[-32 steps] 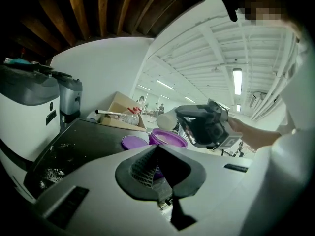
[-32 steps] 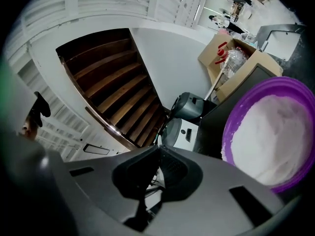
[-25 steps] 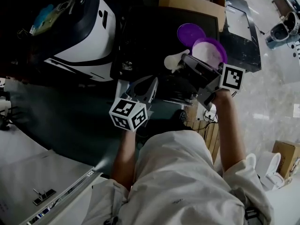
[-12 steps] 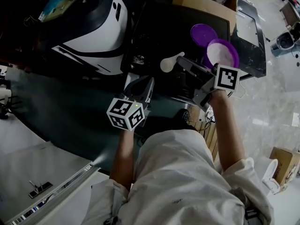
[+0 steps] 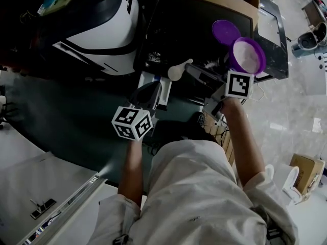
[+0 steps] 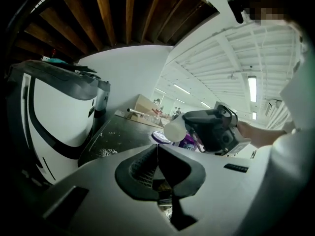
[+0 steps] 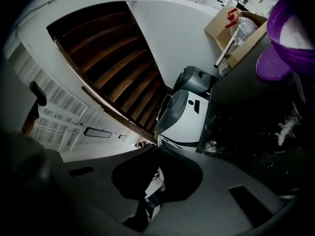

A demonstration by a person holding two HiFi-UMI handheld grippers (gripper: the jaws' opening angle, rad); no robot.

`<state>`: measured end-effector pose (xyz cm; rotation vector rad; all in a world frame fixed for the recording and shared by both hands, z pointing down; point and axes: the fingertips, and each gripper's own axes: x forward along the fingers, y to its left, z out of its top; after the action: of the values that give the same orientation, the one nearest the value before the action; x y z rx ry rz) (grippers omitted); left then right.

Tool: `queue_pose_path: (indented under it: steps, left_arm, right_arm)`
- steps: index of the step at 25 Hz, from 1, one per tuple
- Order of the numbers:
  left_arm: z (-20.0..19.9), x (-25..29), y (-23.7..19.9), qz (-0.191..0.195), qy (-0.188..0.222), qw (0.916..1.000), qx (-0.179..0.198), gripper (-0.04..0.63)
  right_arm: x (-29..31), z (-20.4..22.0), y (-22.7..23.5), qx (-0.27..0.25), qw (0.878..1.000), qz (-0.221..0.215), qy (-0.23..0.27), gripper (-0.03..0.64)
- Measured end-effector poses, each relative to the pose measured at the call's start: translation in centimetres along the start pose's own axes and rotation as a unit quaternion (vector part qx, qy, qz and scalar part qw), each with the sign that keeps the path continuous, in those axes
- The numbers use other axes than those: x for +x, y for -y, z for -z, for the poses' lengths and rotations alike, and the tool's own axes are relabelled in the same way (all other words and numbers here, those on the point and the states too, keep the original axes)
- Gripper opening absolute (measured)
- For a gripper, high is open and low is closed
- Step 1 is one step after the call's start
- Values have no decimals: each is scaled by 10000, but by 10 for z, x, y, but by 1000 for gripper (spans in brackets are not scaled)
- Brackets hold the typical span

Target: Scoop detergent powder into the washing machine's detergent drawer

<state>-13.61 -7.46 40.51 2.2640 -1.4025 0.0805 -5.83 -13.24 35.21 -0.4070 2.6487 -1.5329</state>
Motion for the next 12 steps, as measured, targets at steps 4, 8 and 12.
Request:
queue_pose_path:
  steps: [4, 8, 12]
  left_arm:
    - [12, -6, -11, 14, -34, 9999, -152, 19]
    - [21, -10, -21, 24, -80, 9997, -251, 18]
    - [29, -13, -30, 30, -114, 9992, -374, 20]
  right_arm:
    - [12, 18, 6, 52, 10000, 25, -58, 9]
    - [16, 33, 14, 123, 9998, 124, -58, 9]
    - [19, 46, 25, 169, 9994, 292, -82, 9]
